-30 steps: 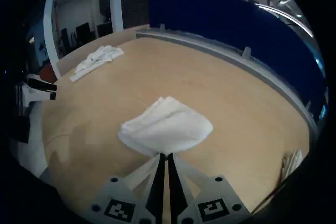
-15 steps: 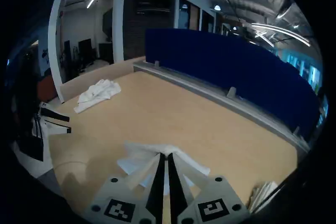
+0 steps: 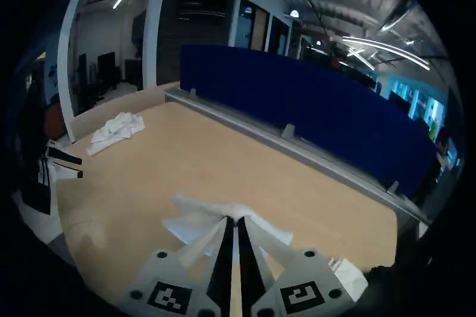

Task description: Fold towel

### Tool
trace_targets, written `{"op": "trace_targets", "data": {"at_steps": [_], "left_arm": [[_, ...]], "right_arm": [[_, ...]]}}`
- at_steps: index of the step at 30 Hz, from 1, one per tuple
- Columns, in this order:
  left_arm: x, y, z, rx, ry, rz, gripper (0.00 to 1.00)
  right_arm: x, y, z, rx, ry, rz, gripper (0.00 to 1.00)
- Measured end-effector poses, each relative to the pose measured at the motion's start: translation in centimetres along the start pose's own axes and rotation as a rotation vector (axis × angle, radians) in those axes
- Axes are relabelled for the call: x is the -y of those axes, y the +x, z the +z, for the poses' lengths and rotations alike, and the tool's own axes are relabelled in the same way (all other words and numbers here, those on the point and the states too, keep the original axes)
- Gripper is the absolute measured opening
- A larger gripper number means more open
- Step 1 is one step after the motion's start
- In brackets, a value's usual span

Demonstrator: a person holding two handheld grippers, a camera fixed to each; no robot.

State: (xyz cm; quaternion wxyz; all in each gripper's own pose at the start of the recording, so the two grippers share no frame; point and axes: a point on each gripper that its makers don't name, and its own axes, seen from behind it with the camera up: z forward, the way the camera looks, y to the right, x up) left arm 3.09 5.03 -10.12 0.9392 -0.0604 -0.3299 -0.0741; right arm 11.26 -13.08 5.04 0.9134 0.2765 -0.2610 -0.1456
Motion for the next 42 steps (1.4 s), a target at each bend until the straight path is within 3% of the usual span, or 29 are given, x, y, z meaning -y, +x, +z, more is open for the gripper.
{"op": "trace_targets", "data": {"at_steps": [12, 25, 33, 42], "left_arm": [[-1.4, 0.1, 0.7, 0.011, 0.010, -0.002, 0.86], [-2.7, 0.1, 1.3, 0.024, 0.040, -0.015, 0.86], [-3.6, 0.0, 1.3, 0.030, 0.061, -0.009, 0.86], [-4.9, 0.0, 1.7, 0.038, 0.069, -0.003, 0.86]], "right_arm": [[-10.0, -1.1, -2.4, 0.034, -0.078, -0.011, 0.05], [-19.7, -2.4, -2.5, 0.088, -0.124, -0.030, 0.05], [-23.8, -3.2, -1.9, 0.104, -0.137, -0.013, 0.05], [-25.3, -5.8, -2.3, 0.128, -0.134, 0.017, 0.05]]}}
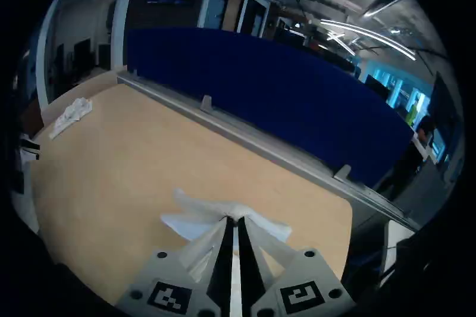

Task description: Fold towel

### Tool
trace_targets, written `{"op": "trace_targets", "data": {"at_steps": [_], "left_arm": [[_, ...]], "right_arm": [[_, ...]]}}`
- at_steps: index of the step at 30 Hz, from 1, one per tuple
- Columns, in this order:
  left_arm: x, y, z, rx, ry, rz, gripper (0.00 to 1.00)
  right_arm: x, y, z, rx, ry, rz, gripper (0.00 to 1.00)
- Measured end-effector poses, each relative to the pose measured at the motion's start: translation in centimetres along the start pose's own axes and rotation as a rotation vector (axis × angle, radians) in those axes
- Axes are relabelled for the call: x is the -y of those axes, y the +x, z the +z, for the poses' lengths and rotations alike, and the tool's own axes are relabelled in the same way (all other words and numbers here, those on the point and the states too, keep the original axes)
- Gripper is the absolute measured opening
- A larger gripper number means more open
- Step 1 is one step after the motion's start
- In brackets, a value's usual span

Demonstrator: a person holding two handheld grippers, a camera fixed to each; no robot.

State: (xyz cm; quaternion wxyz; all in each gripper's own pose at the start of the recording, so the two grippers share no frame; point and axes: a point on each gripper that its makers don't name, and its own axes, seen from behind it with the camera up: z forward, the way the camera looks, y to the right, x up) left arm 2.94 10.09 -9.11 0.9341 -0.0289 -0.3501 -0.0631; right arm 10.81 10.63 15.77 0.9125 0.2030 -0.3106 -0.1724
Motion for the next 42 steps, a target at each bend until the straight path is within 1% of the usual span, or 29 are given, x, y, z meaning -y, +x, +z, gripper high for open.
{"op": "trace_targets", "data": {"at_steps": [3, 9, 16, 24, 30, 36, 42], "left_arm": [[-0.6, 0.0, 0.3, 0.001, -0.005, 0.008, 0.86], [-2.1, 0.0, 0.6, 0.008, -0.025, 0.019, 0.86], [-3.7, -0.1, 1.2, 0.019, -0.047, 0.041, 0.86], [-4.6, -0.2, 1.2, 0.026, -0.062, 0.060, 0.86], [-4.9, -0.2, 1.3, 0.028, -0.065, 0.068, 0.86], [-5.0, -0.1, 1.0, 0.027, -0.064, 0.074, 0.86], [-4.6, -0.2, 0.6, 0.028, -0.055, 0.074, 0.86]], "right_arm": [[-0.2, -1.5, -0.7, 0.013, -0.003, 0.007, 0.05], [-0.7, -5.4, -2.7, 0.051, -0.009, 0.043, 0.05], [-1.1, -11.7, -4.8, 0.120, -0.017, 0.103, 0.05], [-1.4, -18.3, -6.1, 0.210, -0.034, 0.162, 0.05], [-1.5, -21.4, -5.8, 0.264, -0.060, 0.202, 0.05], [-1.4, -24.1, -4.6, 0.317, -0.098, 0.231, 0.05], [-1.1, -26.8, -3.5, 0.359, -0.152, 0.297, 0.05]]}}
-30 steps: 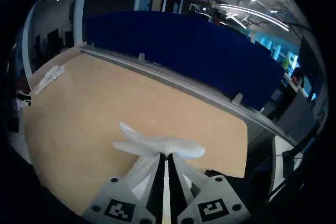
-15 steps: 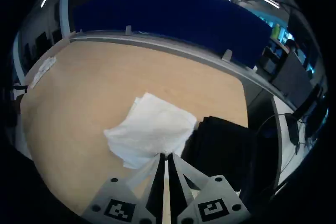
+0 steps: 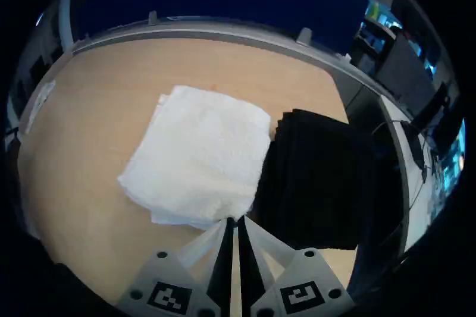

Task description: Fold towel

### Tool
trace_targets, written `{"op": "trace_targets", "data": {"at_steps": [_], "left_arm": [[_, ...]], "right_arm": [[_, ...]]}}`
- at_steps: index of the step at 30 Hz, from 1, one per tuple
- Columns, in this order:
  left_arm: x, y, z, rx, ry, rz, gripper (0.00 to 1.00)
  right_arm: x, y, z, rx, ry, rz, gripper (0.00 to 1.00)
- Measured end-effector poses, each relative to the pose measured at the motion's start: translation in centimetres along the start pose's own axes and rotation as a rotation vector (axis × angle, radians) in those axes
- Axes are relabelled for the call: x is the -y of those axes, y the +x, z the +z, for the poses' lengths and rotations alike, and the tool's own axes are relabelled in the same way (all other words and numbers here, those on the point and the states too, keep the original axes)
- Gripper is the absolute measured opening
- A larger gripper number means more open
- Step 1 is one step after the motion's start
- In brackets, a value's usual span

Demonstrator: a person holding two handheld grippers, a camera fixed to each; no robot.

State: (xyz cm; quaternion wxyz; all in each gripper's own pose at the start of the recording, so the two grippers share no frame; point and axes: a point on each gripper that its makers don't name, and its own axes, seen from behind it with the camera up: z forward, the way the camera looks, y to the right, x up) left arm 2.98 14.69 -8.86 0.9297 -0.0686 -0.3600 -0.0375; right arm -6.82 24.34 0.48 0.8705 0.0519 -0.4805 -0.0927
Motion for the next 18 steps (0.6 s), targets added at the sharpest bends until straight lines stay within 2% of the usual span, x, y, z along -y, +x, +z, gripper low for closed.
{"op": "trace_targets", "data": {"at_steps": [3, 9, 18], "left_arm": [[0.2, 0.0, -0.1, 0.001, 0.003, 0.003, 0.86], [0.1, 0.1, 0.1, 0.002, -0.001, 0.007, 0.86], [-1.0, 0.5, 0.4, 0.000, -0.025, 0.023, 0.86]], "right_arm": [[0.2, -0.6, 0.2, -0.001, -0.004, 0.033, 0.05], [0.2, -0.7, -0.2, -0.034, -0.014, 0.058, 0.09], [0.1, -0.4, -1.6, -0.078, -0.027, 0.055, 0.14]]}}
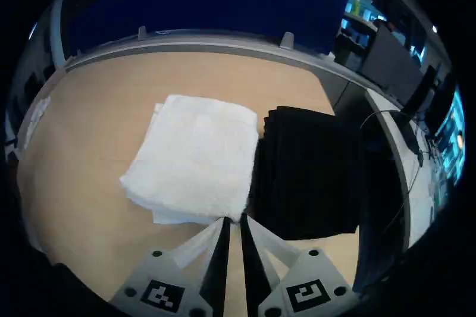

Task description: Fold towel

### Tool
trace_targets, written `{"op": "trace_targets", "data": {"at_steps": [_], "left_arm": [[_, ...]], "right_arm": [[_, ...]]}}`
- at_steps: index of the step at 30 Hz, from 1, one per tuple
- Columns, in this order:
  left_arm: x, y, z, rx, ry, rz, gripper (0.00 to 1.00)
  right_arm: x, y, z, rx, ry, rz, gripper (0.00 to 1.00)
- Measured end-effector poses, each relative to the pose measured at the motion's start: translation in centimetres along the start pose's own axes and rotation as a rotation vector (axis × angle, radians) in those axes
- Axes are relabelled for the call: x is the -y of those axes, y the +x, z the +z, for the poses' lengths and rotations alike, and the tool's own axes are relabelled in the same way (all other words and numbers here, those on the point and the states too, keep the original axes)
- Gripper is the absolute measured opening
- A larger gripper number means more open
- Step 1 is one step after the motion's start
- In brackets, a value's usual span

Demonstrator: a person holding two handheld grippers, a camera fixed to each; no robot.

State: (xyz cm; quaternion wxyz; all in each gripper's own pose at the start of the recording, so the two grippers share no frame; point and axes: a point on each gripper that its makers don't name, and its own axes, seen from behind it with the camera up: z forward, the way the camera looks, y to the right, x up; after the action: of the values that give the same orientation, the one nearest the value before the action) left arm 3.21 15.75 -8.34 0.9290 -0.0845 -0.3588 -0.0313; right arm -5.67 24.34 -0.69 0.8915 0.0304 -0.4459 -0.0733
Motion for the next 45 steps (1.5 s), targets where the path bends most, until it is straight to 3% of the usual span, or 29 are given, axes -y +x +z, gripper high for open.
{"op": "trace_targets", "data": {"at_steps": [9, 12, 14, 17, 20, 26, 36, 45], "left_arm": [[0.1, 0.1, -0.1, -0.002, -0.003, -0.002, 0.86], [0.3, 0.1, -0.1, -0.003, -0.001, -0.005, 0.86], [0.4, 0.1, -0.1, -0.002, 0.000, -0.006, 0.86], [0.3, 0.2, -0.1, -0.003, -0.002, -0.006, 0.86], [0.2, 0.2, -0.1, -0.003, -0.004, -0.003, 0.86], [0.2, 0.1, 0.0, -0.001, -0.002, -0.003, 0.86], [1.1, 0.1, -0.2, -0.004, 0.014, -0.013, 0.86], [1.3, -0.3, 0.0, 0.008, 0.018, -0.012, 0.86]], "right_arm": [[-0.6, -0.7, -0.9, 0.006, -0.033, -0.032, 0.17], [-0.3, -0.5, -1.0, -0.012, -0.029, -0.017, 0.21], [-0.1, 0.1, -1.3, -0.030, -0.027, 0.000, 0.42], [0.1, 0.9, -1.5, -0.055, -0.027, 0.016, 0.64], [0.5, 1.7, -1.5, -0.077, -0.025, 0.025, 0.77], [2.9, 3.2, -0.9, -0.112, 0.020, 0.032, 0.95], [5.7, 3.8, 0.7, -0.107, 0.064, 0.017, 0.96], [7.0, 1.9, 2.5, -0.061, 0.092, 0.007, 0.96]]}}
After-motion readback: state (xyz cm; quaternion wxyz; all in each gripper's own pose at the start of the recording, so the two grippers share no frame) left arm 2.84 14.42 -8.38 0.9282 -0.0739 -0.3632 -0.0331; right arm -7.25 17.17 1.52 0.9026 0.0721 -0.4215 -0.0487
